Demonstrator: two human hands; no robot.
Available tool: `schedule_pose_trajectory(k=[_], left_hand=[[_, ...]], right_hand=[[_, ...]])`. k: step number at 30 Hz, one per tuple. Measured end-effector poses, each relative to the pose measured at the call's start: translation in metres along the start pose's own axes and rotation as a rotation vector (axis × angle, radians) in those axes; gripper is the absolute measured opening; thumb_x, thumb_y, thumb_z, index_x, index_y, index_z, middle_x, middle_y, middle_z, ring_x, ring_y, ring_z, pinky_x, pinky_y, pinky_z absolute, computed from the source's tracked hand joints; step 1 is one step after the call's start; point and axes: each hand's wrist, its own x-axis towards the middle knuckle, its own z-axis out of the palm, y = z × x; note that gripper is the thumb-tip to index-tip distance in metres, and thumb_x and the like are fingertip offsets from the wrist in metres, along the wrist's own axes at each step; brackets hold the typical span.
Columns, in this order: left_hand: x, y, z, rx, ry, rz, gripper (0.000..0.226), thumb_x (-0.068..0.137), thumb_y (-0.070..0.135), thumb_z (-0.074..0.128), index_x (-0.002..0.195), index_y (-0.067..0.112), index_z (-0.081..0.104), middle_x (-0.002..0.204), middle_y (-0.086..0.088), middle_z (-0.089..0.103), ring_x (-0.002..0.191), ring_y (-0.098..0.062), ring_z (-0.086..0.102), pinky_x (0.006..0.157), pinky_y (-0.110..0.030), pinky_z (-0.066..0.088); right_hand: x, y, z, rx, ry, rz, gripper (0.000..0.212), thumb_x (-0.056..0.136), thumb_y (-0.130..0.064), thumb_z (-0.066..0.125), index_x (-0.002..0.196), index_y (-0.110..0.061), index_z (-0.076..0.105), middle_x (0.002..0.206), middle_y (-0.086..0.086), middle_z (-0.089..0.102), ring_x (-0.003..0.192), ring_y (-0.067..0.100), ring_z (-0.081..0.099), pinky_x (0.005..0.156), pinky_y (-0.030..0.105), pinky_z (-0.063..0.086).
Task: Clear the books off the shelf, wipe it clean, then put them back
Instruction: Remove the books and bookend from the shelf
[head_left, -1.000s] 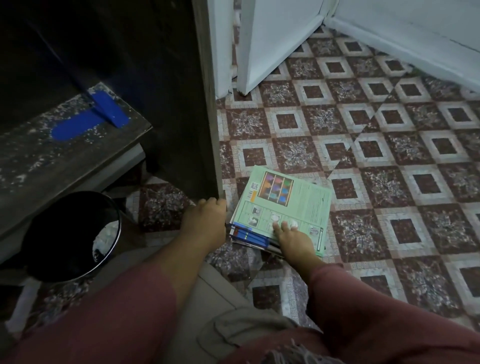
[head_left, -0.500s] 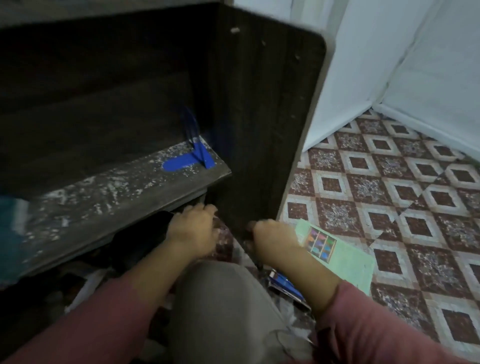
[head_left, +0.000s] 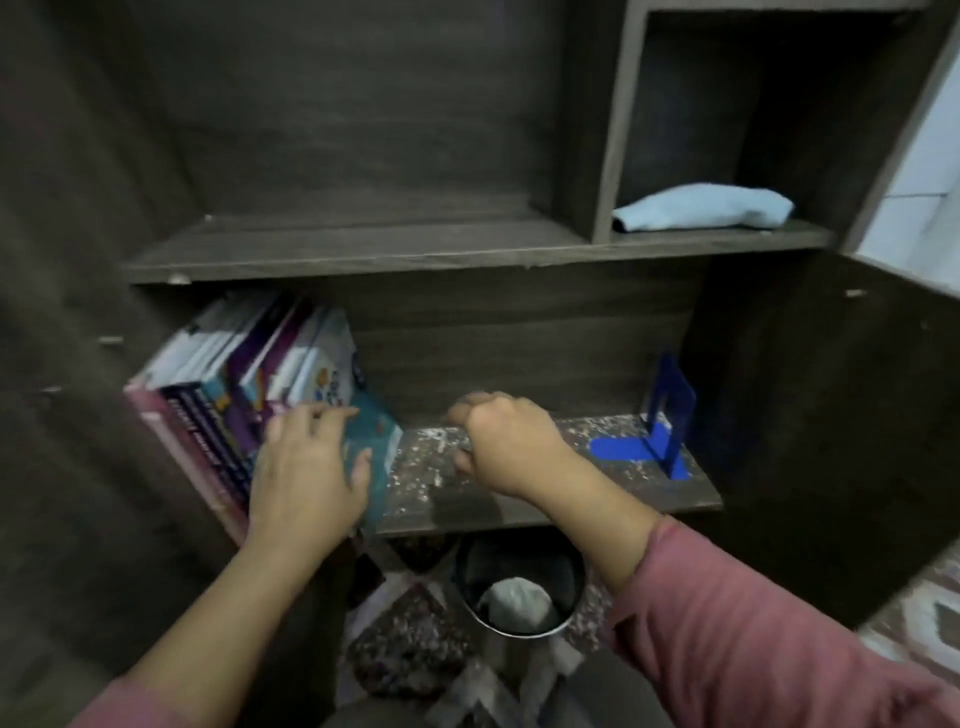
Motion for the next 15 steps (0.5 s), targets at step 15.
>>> schedule_pose_trajectory(k=[15], left_hand=[[0.014, -0.069, -0.021, 0.089, -0.01, -0.107, 0.088, 0.081, 0.028, 0.069, 0.152, 0.014, 0.02, 0.154, -0.011, 0.032, 0.149, -0.023, 0.005, 0.114, -0.046, 0.025]], right_hand=[[0.105, -0.093, 0.026, -0.026, 0.044, -0.316, 0.076, 0.091, -0.003, 0.049, 0.155, -0.02, 0.011, 0.163, 0.001, 0.006, 0.148, 0.021, 0.013, 0.118, 0.043, 0.021]])
